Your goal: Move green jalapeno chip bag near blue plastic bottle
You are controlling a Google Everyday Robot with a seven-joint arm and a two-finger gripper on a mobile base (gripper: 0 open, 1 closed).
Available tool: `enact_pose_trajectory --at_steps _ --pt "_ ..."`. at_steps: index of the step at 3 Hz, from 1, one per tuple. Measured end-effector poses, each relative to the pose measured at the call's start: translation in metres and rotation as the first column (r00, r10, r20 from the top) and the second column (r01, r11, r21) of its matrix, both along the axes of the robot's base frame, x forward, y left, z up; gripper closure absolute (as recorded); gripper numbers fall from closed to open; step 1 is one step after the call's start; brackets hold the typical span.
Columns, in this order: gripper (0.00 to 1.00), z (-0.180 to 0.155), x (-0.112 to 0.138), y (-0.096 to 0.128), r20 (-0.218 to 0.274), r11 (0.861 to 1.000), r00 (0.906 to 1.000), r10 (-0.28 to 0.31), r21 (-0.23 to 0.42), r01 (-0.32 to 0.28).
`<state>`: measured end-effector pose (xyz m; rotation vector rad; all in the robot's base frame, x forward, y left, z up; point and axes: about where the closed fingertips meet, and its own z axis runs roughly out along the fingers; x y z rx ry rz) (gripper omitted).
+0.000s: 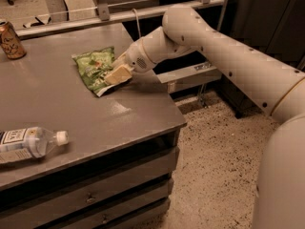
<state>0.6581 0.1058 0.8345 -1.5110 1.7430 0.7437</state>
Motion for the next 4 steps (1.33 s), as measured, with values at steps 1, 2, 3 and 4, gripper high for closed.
enact_pose_trajectory --at_steps 1,2,3,4 --pt "1.00 0.032 0.001 -0.010 0.038 0.999 0.9993 0.000 0.038 -0.001" --pt "1.00 0.080 -0.015 -0.025 0.094 0.994 0.9944 0.048 0.095 -0.057" --pt "1.00 0.109 -0.051 -0.035 0.148 0.979 0.9798 0.135 0.134 -0.155" --pt "1.00 0.118 -0.089 -0.037 0.197 0.955 0.9559 0.218 0.158 -0.250"
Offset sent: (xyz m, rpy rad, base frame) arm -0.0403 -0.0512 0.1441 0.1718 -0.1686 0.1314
